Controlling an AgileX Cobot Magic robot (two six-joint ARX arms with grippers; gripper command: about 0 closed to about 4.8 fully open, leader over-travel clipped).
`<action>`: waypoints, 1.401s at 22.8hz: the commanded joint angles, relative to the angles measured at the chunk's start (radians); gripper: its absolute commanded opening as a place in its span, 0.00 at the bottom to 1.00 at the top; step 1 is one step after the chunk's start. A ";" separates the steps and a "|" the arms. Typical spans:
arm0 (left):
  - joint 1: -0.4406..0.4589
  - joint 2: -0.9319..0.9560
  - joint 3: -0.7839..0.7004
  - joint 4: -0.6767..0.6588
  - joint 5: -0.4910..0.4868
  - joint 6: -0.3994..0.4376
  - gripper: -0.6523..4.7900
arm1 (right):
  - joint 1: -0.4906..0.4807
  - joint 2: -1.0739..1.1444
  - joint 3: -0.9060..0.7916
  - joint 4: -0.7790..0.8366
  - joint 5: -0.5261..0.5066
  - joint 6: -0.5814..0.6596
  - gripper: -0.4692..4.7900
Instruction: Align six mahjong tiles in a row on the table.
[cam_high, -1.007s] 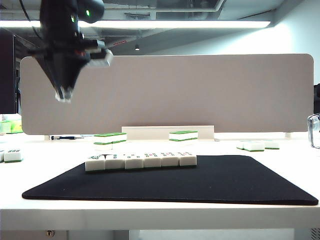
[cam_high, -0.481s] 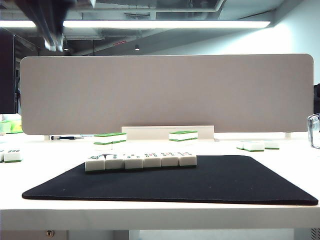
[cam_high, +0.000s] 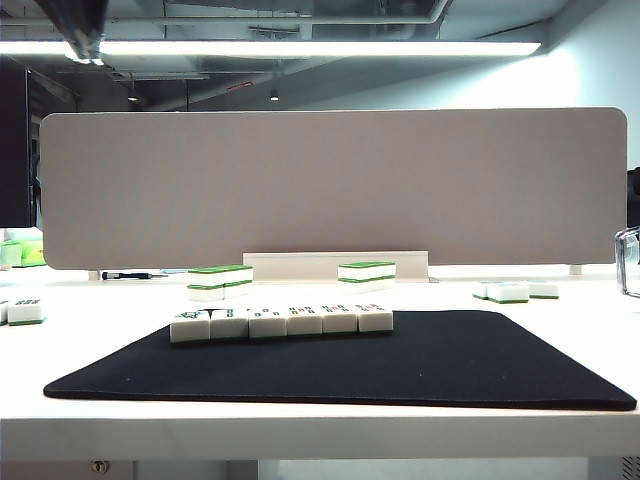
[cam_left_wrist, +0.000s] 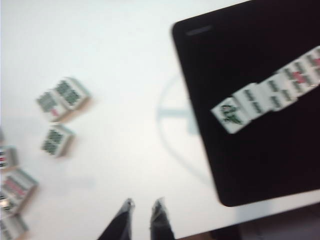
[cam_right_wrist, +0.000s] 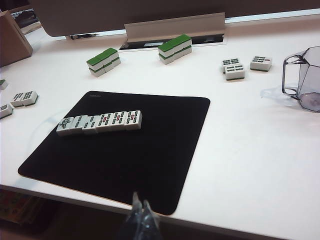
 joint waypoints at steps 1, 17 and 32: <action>0.000 -0.011 -0.010 0.077 -0.072 0.014 0.21 | 0.002 -0.011 0.002 0.011 -0.001 0.000 0.09; 0.143 -0.515 -0.809 0.871 -0.127 -0.095 0.21 | 0.001 -0.011 0.002 0.011 0.000 0.000 0.09; 0.348 -1.146 -1.728 1.417 -0.090 -0.207 0.21 | 0.001 -0.011 0.002 0.011 -0.001 0.000 0.09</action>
